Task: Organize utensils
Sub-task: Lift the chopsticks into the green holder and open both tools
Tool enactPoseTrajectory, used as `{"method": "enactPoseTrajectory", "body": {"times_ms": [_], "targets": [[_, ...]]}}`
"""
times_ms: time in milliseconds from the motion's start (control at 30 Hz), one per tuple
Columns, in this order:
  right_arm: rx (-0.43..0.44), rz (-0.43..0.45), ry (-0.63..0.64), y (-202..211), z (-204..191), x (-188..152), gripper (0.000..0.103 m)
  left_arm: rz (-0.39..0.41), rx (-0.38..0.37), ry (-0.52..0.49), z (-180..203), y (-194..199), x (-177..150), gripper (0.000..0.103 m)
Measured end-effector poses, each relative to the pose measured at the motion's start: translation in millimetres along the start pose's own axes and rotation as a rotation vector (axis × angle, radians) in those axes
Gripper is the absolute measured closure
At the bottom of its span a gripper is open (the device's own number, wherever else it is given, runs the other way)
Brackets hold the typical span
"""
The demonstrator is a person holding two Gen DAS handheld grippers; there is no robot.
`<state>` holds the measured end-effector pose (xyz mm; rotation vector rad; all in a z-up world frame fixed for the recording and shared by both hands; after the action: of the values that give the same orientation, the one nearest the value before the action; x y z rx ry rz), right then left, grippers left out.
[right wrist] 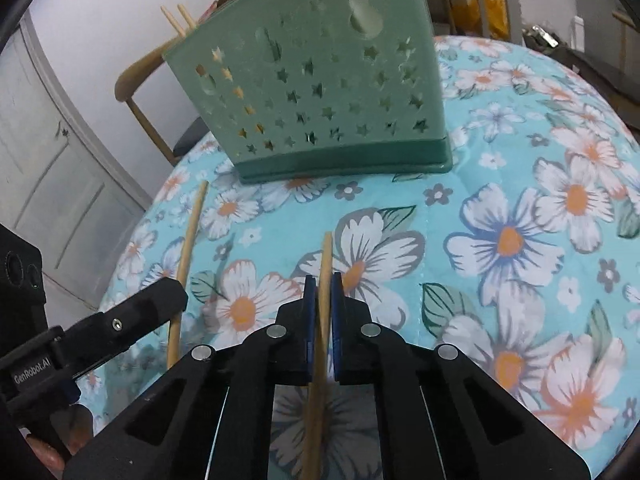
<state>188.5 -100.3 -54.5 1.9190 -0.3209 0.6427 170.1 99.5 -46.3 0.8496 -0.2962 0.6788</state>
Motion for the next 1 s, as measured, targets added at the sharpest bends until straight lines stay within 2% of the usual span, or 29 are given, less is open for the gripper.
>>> {"method": "enactPoseTrajectory", "body": {"times_ms": [100, 200, 367, 533, 667, 800, 900, 1000], "targets": [[0.038, 0.070, -0.002, 31, -3, 1, 0.099, 0.049, 0.016, -0.030, 7, 16, 1, 0.097], [0.072, 0.133, -0.004, 58, -4, 7, 0.099, 0.090, -0.024, -0.058, 13, 32, -1, 0.097], [0.119, 0.207, -0.019, 83, -7, 16, 0.099, 0.164, -0.014, -0.106, 21, 49, -1, 0.097], [0.149, 0.294, 0.003, 112, -22, 51, 0.099, 0.260, -0.030, -0.124, 33, 79, 11, 0.097], [0.167, 0.371, 0.023, 138, -31, 88, 0.099, 0.356, -0.073, -0.149, 53, 114, 42, 0.097], [0.174, 0.453, 0.067, 156, -49, 144, 0.099, 0.482, -0.073, -0.249, 87, 142, 92, 0.097], [0.217, 0.481, 0.056, 159, -62, 182, 0.099, 0.556, -0.087, -0.253, 100, 148, 132, 0.097], [0.217, 0.529, 0.091, 156, -80, 212, 0.099, 0.618, -0.068, -0.274, 107, 142, 163, 0.097]]}}
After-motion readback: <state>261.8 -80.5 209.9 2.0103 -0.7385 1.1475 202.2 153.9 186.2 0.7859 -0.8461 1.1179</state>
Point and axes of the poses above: each gripper's, at about its wrist camera, not at the fingertips, and y roughly against the way its jaws point, z to its right, x to its top, the point moved 1 cm from there along -y, roughly the way its jaws point, and after that the axes turned 5 degrees about -z, right-handed, at the moved point
